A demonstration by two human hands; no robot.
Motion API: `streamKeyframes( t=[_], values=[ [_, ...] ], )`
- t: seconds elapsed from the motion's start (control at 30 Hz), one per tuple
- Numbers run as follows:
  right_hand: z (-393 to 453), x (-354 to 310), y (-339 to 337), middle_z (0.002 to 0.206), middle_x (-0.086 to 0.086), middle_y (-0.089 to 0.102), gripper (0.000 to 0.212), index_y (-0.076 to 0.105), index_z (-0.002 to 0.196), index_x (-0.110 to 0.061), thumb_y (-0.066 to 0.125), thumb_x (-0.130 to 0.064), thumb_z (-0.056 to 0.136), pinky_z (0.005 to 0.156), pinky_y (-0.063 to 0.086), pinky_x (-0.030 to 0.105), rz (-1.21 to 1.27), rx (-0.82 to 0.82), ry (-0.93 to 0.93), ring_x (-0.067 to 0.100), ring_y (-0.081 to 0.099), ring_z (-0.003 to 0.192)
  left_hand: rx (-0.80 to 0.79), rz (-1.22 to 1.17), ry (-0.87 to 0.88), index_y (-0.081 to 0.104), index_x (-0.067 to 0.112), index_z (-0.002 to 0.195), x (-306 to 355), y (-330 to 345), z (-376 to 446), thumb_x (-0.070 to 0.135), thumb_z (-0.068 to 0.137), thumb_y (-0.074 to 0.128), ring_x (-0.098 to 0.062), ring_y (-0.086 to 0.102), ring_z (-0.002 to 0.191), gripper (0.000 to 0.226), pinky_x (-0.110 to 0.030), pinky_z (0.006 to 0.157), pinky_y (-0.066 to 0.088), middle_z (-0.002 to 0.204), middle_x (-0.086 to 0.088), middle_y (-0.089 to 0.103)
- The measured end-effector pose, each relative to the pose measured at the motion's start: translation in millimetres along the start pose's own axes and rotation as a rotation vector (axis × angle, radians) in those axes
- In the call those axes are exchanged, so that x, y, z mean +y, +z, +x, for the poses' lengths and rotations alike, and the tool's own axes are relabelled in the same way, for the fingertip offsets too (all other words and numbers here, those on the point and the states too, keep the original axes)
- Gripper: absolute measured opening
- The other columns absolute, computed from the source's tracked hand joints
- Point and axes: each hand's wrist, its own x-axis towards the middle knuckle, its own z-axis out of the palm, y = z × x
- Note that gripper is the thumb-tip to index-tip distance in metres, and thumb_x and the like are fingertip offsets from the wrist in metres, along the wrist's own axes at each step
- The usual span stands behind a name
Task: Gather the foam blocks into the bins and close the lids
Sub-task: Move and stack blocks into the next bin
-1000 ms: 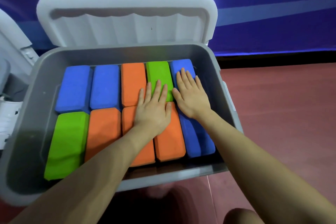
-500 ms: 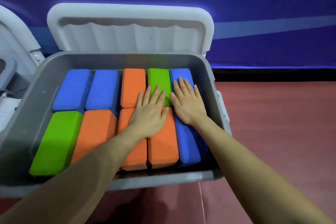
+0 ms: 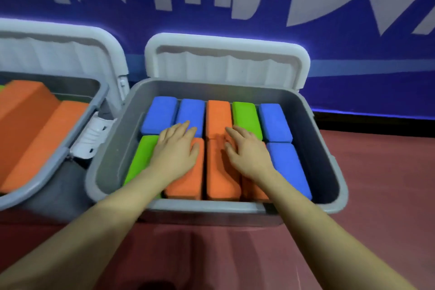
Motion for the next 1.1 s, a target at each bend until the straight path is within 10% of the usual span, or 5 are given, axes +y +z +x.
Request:
streamKeyframes(
  t=[0.33, 0.8, 1.1],
  values=[
    [29.9, -220.4, 36.3, 0.146, 0.002, 0.045, 0.05, 0.047, 0.141, -0.023, 0.038, -0.044, 0.097, 0.103, 0.036, 0.036, -0.075, 0.028, -0.031, 0.026, 0.043, 0.13, 0.068, 0.087, 0.033, 0.073, 0.006, 0.095, -206.0, -94.9, -50.5, 0.036, 0.073, 0.038, -0.032, 0.069, 0.084, 0.051, -0.041, 0.073, 0.055, 0.102, -0.016, 0.071],
    [57.7, -462.7, 75.8, 0.159, -0.004, 0.021, 0.09, 0.023, 0.151, -0.034, 0.007, -0.076, 0.073, 0.111, 0.023, 0.036, -0.18, -0.245, -0.147, 0.024, 0.033, 0.137, 0.003, 0.205, 0.161, 0.07, 0.002, 0.106, -446.4, -204.8, -101.0, 0.041, 0.076, 0.038, -0.039, 0.062, 0.107, 0.059, -0.046, 0.091, 0.048, 0.119, -0.022, 0.063],
    [70.3, -522.4, 132.8, 0.162, -0.004, 0.002, 0.123, 0.008, 0.152, -0.04, -0.012, -0.098, 0.044, 0.113, -0.014, 0.054, -0.298, -0.331, -0.071, 0.028, 0.002, 0.148, 0.068, 0.206, 0.153, 0.054, 0.009, 0.134, -530.0, -220.4, -124.3, 0.062, 0.079, 0.036, -0.04, 0.051, 0.124, 0.079, -0.048, 0.101, 0.033, 0.139, -0.015, 0.052]
  ],
)
